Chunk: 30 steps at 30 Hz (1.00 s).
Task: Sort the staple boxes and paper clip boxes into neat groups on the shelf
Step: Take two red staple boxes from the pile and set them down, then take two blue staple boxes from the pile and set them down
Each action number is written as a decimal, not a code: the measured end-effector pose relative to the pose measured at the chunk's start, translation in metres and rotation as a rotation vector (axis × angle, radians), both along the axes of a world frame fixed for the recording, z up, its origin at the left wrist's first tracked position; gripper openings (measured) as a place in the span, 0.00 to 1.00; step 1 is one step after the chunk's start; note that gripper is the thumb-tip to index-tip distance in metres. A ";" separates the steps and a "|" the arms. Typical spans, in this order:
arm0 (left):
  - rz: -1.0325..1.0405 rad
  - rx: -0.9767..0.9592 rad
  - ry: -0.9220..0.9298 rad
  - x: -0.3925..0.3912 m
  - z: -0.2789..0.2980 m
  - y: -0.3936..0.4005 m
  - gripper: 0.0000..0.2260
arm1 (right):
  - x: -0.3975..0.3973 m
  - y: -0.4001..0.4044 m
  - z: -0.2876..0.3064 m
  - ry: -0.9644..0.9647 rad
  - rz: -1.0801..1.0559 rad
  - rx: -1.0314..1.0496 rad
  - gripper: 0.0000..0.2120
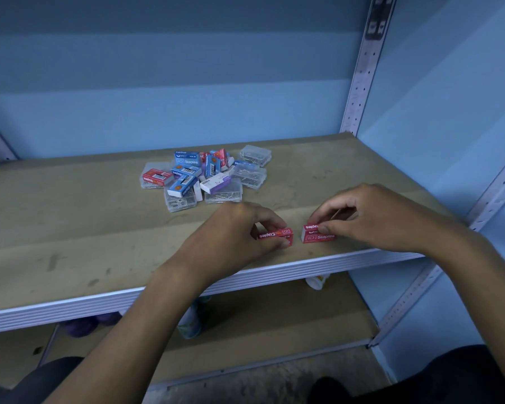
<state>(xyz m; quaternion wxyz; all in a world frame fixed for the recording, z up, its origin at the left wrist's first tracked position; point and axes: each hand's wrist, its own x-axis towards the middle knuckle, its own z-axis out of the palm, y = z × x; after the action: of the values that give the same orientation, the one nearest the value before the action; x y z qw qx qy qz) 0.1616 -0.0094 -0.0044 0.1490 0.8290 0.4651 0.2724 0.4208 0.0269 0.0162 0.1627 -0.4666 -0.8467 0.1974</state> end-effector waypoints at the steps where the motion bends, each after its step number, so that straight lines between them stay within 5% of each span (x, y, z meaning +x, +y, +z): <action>1: 0.014 -0.007 -0.008 -0.001 0.000 0.000 0.13 | 0.000 0.000 0.000 0.014 -0.005 0.007 0.06; 20: 0.407 0.119 -0.008 -0.076 0.005 0.004 0.11 | -0.072 0.029 -0.009 0.093 0.031 0.093 0.10; 30: 0.528 0.153 0.009 -0.108 0.002 0.022 0.17 | -0.130 0.054 -0.013 0.112 0.005 0.166 0.22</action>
<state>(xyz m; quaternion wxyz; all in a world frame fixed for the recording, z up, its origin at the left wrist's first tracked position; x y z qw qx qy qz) 0.0537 0.0122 -0.0025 0.0079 0.6892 0.6437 0.3326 0.2908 0.0807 0.0032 0.2473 -0.4379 -0.8507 0.1528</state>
